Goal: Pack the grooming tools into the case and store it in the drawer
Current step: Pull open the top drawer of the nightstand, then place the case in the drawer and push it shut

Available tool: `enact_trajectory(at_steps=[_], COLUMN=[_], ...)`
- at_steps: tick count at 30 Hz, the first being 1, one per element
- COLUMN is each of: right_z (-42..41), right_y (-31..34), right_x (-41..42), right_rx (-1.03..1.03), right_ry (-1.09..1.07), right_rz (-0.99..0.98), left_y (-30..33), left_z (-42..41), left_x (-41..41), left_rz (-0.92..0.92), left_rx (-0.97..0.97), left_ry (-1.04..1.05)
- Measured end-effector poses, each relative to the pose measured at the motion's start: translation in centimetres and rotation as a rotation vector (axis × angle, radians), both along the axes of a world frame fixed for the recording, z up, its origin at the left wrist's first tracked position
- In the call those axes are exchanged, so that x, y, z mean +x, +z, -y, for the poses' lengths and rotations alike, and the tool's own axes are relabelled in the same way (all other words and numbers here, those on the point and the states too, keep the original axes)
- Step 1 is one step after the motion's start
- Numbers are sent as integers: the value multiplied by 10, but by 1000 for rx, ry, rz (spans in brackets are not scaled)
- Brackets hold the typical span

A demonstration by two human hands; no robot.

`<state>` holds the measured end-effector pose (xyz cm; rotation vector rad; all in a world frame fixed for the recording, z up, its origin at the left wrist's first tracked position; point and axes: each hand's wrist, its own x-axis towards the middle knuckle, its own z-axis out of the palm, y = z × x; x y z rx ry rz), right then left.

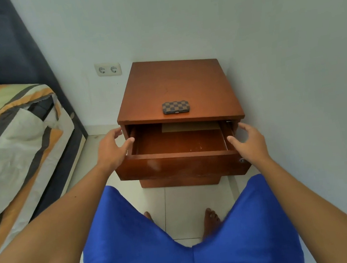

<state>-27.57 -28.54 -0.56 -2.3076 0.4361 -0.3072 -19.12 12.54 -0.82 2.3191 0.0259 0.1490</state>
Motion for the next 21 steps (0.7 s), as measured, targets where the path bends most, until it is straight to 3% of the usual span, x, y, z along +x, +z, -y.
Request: enact_trajectory(at_steps=[10, 21], right_z=[-51, -65], right_y=[27, 10], right_x=[142, 231], right_rx=[-142, -313], right_ry=[296, 616], right_rz=[38, -197], left_y=[15, -12], left_z=[41, 73], left_x=[116, 200], left_rz=[35, -42], left_rx=[284, 537], left_ry=[-183, -276])
